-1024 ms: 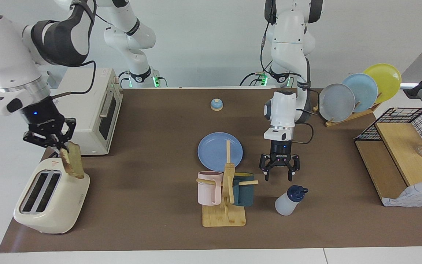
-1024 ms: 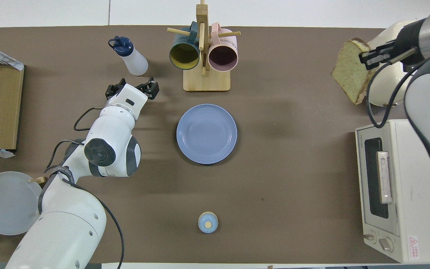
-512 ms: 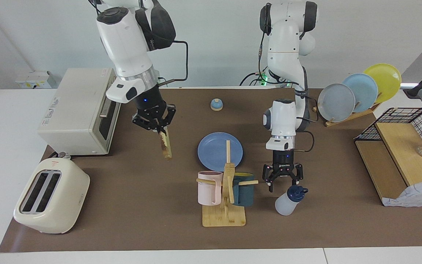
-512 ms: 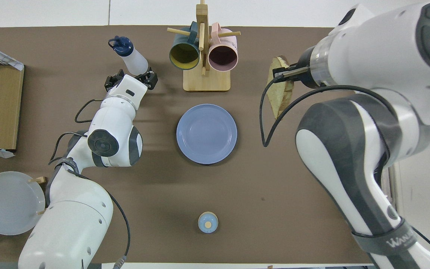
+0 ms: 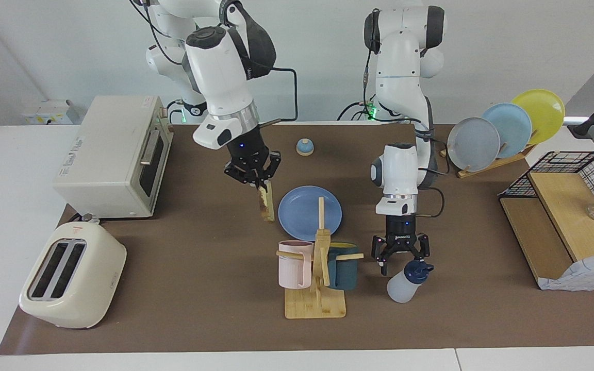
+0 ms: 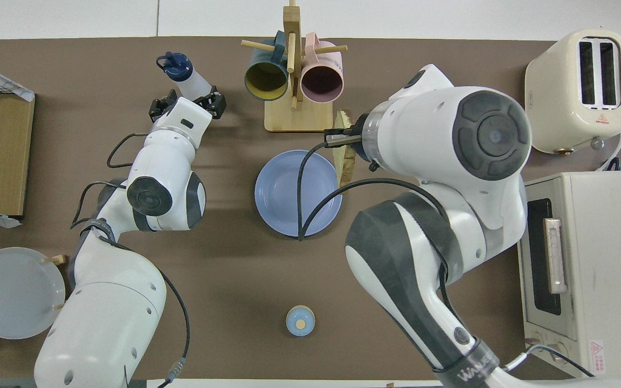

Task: Put bread on plate and add seasoning
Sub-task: 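Grasp the bottle with the left gripper while the right gripper carries bread, then lower the bread slice onto the blue plate and open the right gripper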

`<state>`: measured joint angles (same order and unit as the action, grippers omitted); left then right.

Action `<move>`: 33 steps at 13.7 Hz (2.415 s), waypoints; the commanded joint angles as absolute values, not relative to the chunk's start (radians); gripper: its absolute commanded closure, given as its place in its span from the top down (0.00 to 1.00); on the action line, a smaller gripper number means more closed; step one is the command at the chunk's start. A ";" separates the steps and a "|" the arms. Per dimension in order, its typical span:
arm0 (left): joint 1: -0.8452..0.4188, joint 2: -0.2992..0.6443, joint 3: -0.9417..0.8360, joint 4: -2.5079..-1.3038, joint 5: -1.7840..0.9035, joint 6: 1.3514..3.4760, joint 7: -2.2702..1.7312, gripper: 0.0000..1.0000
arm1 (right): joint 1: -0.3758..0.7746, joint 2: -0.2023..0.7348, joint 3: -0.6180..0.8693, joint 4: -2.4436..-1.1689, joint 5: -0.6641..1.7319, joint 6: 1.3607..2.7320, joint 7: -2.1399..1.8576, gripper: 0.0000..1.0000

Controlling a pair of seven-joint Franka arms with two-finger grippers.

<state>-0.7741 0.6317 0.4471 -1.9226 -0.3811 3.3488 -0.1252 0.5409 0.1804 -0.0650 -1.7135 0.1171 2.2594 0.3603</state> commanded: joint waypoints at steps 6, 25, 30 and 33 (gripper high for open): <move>-0.772 0.701 0.476 -1.832 -0.396 3.292 -0.133 1.00 | 0.672 0.196 -0.066 -1.853 0.124 2.497 0.600 0.00; -0.715 0.696 0.472 -1.809 -0.382 3.292 -0.127 0.00 | 0.696 0.147 -0.067 -2.128 0.121 2.775 0.591 0.00; -0.699 0.670 0.471 -1.805 -0.380 3.275 -0.123 0.00 | 0.655 0.127 -0.067 -2.198 0.121 2.810 0.589 0.00; -0.698 0.658 0.472 -1.789 -0.293 3.252 -0.112 0.00 | 0.655 0.118 -0.067 -2.235 0.121 2.852 0.595 0.03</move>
<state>-0.6999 0.6805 0.4676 -1.8073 -0.3483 3.2977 -0.1209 0.6620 0.1533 -0.0757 -2.1853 0.1183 2.8233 0.5978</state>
